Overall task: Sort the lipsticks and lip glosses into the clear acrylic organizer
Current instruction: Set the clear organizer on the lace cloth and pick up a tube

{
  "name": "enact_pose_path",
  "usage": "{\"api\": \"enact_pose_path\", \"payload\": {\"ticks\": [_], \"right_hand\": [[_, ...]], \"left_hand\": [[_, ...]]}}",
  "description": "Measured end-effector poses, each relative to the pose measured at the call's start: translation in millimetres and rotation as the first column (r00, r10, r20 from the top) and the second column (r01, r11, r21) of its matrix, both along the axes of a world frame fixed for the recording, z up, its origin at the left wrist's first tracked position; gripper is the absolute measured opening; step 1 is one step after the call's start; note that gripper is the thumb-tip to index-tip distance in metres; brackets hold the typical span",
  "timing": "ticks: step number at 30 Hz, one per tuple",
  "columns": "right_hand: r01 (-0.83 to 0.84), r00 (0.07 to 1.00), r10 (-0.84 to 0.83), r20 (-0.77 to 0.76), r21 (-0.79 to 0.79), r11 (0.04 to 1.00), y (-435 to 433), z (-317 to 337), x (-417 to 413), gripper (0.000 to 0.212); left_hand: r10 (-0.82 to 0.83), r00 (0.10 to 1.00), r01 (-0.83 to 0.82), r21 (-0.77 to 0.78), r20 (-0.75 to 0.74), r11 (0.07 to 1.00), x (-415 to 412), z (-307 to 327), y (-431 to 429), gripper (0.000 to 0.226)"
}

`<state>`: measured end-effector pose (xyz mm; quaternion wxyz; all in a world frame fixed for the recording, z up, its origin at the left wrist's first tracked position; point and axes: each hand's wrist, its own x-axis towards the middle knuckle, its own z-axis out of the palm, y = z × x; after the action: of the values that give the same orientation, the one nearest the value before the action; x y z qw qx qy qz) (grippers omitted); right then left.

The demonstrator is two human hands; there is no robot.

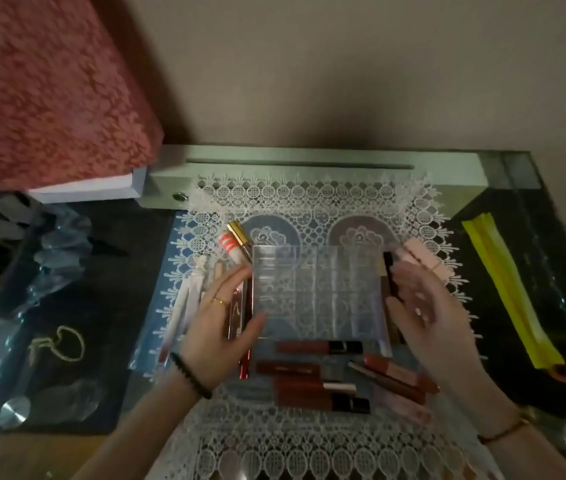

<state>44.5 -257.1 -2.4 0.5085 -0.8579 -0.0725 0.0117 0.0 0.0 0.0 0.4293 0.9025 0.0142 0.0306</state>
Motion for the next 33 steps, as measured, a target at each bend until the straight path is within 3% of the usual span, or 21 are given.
{"api": "enact_pose_path", "payload": {"ticks": [10,16,19,33], "right_hand": [[-0.113,0.939,0.150,0.309,-0.134,0.985,7.5,-40.6,22.0,0.046],[-0.139,0.879,0.218,0.425,-0.209,0.968,4.7,-58.7,21.2,0.041],[-0.145,0.867,0.243,0.435,-0.246,0.958,2.3,-62.7,21.8,0.039],[-0.107,0.917,0.209,0.340,-0.295,0.950,6.1,-46.6,7.1,0.045]], "left_hand": [[-0.124,0.978,0.080,0.246,0.170,0.966,26.7,-46.8,8.7,0.072],[-0.150,0.948,0.115,0.138,0.281,0.984,31.8,-61.0,15.9,0.061],[-0.164,0.945,0.148,0.077,0.283,0.986,34.6,-62.3,21.3,0.050],[-0.125,0.963,0.075,0.209,0.240,0.975,33.1,-60.8,16.1,0.060]]}}
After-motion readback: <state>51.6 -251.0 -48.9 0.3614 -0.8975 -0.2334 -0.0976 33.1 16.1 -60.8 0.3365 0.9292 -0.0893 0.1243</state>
